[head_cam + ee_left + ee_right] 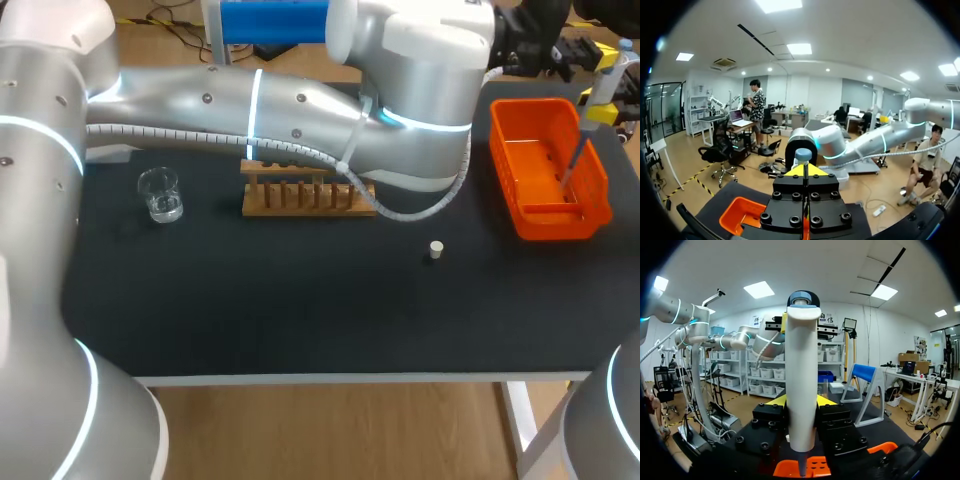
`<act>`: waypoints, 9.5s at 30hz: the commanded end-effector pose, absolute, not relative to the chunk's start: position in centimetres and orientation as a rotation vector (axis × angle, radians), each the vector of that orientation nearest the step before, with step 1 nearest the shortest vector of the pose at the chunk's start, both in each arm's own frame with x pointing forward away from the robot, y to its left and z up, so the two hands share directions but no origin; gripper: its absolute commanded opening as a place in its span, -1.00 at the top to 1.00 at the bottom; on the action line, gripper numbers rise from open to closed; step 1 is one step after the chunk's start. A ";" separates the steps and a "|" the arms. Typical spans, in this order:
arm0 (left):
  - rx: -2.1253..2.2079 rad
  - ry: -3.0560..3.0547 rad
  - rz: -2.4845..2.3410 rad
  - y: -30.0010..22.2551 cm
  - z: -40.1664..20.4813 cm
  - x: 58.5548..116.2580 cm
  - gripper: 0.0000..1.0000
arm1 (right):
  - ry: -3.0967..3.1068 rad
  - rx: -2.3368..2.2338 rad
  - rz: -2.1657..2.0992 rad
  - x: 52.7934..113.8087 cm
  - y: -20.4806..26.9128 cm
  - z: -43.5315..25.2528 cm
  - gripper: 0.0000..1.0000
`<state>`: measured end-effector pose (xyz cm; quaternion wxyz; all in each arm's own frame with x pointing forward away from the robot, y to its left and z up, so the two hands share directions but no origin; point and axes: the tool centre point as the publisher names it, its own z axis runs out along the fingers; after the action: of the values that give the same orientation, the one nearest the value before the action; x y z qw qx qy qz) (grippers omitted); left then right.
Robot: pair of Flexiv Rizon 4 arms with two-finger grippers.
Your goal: Invert the test tube, pick up the pipette, mount the tip to pipette, aspirate from beaker and dispense into the tube, eject the tip, return the pipette, and cap with the stopper.
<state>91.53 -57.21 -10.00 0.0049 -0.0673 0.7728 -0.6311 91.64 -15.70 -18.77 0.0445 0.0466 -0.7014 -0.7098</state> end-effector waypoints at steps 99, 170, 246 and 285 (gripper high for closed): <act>-0.148 2.227 -2.110 -40.8 -10.1 87.4 -1.00 | -2.140 0.150 -2.167 91.8 -15.8 -18.5 1.00; -0.178 2.224 -2.069 -23.7 -15.3 81.8 -1.00 | -2.140 0.150 -2.167 91.8 -15.8 -18.5 1.00; -0.178 2.224 -2.069 -23.7 -15.3 81.8 -1.00 | -2.164 0.207 -2.132 78.1 11.1 -16.8 1.00; -0.112 2.124 -2.116 -23.9 -14.6 81.1 -1.00 | -2.166 0.204 -2.245 79.4 18.3 -18.8 1.00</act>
<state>81.13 -23.89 -14.52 0.0703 -0.0377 0.7063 -0.7034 78.88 17.65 -18.62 0.0062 0.0639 -0.6940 -0.7171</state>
